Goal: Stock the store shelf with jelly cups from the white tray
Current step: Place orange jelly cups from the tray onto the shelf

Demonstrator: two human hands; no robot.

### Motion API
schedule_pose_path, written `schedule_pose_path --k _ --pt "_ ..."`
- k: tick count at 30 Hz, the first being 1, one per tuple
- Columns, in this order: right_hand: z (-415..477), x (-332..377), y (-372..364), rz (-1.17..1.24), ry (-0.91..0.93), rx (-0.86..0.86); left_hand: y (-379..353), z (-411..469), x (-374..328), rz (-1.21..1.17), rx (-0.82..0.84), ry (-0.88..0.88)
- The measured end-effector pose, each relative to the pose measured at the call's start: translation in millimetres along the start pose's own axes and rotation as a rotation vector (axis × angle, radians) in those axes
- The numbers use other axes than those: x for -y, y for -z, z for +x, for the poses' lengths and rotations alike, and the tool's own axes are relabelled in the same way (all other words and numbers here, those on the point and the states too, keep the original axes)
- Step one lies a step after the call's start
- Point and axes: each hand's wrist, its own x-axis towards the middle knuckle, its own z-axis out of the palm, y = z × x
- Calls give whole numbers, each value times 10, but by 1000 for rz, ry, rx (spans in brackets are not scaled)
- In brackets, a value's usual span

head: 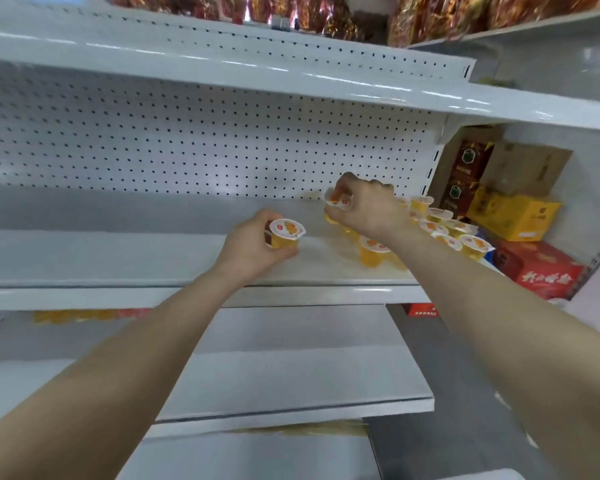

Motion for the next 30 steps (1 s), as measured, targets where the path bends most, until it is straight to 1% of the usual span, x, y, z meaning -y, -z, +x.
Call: schedule_pose_path --k 4,8,12,16,20,25,27,30 --pt "517 -85 -229 38 -20 142 -56 379 168 -5 15 26" --pt "871 -195 -460 -43 20 280 -121 640 328 28 12 66" --pt "1042 -239 -653 -46 48 333 -174 773 416 32 1 132" --pt "1103 -245 -784 -51 19 379 -210 841 423 54 16 151" --pt "1077 -280 -854 -14 15 378 -262 866 407 72 47 135" --pt "1036 -410 -762 31 28 381 -362 909 333 78 65 102" --pt "990 -469 -679 4 38 360 -418 965 260 102 65 79" --pt "888 -550 -564 -96 59 286 -519 1033 136 144 83 55"
